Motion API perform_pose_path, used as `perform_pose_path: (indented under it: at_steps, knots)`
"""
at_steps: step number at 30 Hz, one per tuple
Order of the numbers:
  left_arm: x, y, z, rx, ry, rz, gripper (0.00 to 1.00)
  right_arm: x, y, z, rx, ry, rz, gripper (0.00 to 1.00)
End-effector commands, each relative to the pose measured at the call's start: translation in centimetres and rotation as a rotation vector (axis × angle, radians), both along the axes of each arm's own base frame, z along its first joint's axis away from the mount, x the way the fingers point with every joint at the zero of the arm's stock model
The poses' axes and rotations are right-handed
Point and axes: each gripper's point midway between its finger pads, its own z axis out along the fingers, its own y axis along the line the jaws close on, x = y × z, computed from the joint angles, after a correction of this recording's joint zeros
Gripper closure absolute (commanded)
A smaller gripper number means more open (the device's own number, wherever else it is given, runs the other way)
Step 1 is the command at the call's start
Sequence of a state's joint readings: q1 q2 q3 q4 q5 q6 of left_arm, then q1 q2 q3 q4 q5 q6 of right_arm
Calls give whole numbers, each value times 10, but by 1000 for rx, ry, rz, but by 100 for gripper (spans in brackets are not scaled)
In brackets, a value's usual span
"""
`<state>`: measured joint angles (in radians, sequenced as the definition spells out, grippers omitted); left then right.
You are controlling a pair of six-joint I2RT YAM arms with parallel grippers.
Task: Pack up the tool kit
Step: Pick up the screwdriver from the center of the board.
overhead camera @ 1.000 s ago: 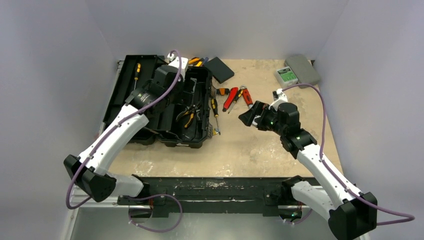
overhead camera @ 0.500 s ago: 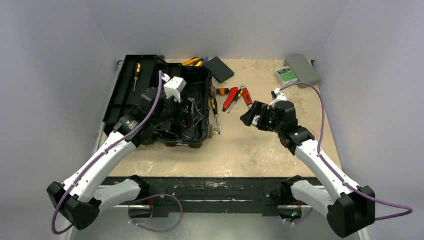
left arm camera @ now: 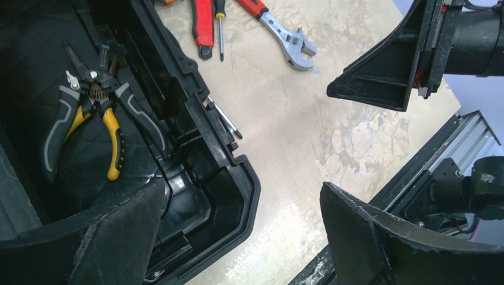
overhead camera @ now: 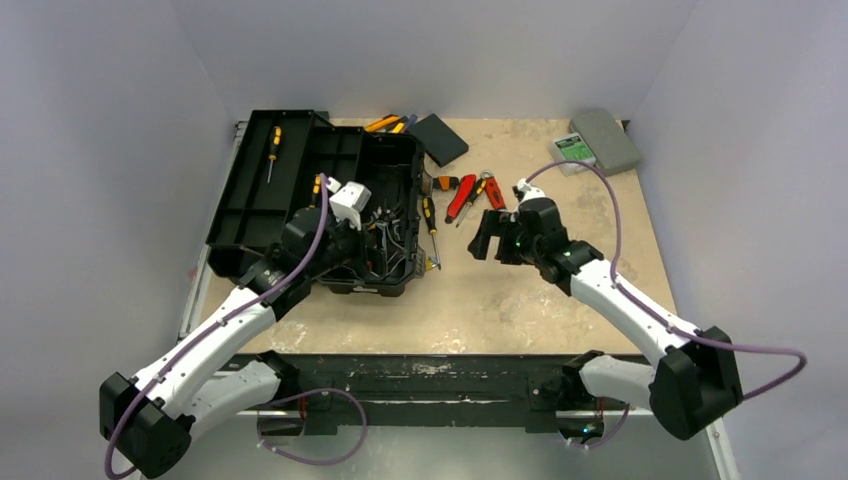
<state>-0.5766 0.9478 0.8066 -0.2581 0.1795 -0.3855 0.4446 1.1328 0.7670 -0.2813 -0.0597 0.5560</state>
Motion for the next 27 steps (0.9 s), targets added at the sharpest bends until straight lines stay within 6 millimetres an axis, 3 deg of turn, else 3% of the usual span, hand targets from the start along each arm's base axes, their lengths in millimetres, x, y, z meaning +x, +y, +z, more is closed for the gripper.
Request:
perform_pose_path:
  at_steps: [1,6,12,27]
  knots:
    - [7,-9,15,-104,-123,-13,1,9,22,6,-86,-36,52,4]
    - [7,-16,15,-127,-177,-49,4,11,40,-6,-113,2,92,5]
    - [16,-14,-11,-94,-181,-23,4,14,51,-13,-116,13,112,5]
    - [8,-10,-14,-105,-246,-43,5,20,77,-28,-164,37,143,5]
